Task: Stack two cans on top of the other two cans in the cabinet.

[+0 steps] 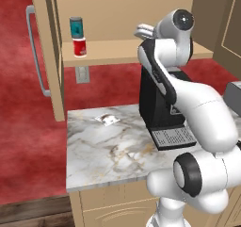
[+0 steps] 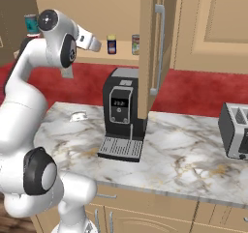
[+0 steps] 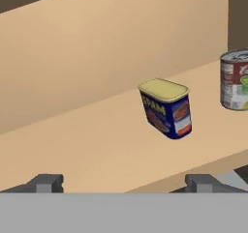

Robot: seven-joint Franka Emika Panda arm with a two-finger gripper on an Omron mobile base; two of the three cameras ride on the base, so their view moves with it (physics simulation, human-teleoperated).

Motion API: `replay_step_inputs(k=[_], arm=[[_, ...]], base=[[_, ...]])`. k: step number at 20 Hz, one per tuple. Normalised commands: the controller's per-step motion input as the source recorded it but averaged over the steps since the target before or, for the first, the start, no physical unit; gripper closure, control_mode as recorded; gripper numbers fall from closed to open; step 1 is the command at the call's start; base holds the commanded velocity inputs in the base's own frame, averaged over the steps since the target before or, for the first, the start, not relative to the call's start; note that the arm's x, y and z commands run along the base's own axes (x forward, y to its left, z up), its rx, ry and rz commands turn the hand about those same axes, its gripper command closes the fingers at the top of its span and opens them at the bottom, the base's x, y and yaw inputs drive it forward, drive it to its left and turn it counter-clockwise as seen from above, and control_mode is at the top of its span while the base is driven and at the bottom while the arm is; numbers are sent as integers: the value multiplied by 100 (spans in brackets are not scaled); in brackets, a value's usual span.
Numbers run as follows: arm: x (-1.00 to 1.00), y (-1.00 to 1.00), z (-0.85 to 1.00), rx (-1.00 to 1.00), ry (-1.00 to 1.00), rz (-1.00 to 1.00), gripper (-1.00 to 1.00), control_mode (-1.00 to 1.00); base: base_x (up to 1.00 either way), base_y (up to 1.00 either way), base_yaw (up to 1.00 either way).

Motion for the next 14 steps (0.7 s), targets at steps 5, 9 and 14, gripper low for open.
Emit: replay_step_inputs(k=[5,9,14], arm=[[-3,-45,0,-1,4,-5,-100,-100],[-2,-40,-1,-1,2,0,-100,-100],[-2,-38,-13,0,0,0,-100,-100]], base=[[0,0,0],[0,0,0],[0,0,0]])
